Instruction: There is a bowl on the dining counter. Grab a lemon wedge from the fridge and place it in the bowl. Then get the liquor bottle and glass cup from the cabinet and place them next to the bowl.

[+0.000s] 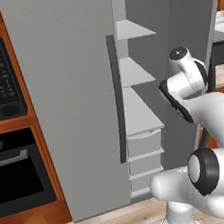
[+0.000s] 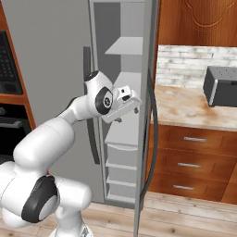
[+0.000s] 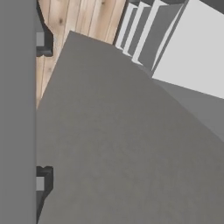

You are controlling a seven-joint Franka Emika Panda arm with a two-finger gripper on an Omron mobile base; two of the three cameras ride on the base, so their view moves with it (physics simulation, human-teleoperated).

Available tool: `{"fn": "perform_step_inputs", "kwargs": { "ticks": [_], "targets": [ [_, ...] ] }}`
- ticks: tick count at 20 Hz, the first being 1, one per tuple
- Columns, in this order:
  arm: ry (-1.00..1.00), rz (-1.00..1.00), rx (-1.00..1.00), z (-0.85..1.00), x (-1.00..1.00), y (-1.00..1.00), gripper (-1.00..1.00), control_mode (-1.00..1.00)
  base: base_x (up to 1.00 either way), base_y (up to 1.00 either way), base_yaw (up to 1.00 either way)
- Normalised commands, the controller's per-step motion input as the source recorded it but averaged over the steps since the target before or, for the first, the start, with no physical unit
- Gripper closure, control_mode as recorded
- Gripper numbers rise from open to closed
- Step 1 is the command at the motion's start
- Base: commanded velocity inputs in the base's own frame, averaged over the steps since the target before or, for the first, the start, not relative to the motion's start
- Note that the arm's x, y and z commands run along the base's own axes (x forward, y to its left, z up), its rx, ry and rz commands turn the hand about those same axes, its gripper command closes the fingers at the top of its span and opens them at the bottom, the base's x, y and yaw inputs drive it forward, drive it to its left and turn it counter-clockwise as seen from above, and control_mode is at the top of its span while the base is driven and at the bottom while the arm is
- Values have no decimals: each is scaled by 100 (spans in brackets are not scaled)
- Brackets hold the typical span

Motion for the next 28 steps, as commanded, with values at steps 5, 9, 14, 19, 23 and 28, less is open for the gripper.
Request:
{"fn": "perform_step_inputs", "kwargs": {
  "ticks": [5,9,14,19,23,28],
  "targets": [
    [-4,6,1,-5,-21,53,-100,-100,0,0,0],
    [-12,9,7,-13,-1,100,-100,-100,0,0,0],
    [-14,17,13,-4,0,100,-100,-100,0,0,0],
    [-11,25,17,-3,1,100,-100,-100,0,0,0],
    [-15,5,18,0,14,92,-100,-100,0,0,0],
    [-13,-17,17,23,5,48,-100,-100,0,0,0]
  ]
}}
